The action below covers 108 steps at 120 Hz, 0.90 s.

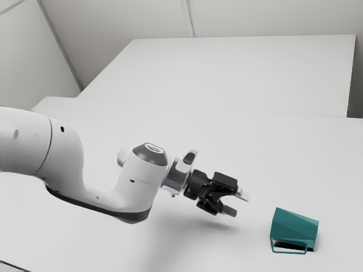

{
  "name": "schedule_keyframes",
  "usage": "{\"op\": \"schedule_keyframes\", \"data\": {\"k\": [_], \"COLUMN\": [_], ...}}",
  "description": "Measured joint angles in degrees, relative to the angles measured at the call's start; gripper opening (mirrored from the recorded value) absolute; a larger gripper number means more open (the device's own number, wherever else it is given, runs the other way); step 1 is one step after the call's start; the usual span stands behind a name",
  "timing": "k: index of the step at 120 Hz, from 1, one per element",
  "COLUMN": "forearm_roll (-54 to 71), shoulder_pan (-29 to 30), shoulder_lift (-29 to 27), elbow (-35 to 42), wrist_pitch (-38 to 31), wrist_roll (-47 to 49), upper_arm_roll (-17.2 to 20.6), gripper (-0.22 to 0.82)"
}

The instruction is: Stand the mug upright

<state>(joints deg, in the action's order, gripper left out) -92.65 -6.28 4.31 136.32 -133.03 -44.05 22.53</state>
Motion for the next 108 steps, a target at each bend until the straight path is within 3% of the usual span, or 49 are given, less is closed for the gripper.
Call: {"op": "schedule_keyframes", "data": {"k": [108], "forearm_roll": [-0.38], "shoulder_pan": [-7.2], "shoulder_lift": [8.37], "elbow": [-7.46], "wrist_pitch": [-4.88], "wrist_roll": [2.82], "upper_arm_roll": [-0.25], "gripper": [0.58]}}
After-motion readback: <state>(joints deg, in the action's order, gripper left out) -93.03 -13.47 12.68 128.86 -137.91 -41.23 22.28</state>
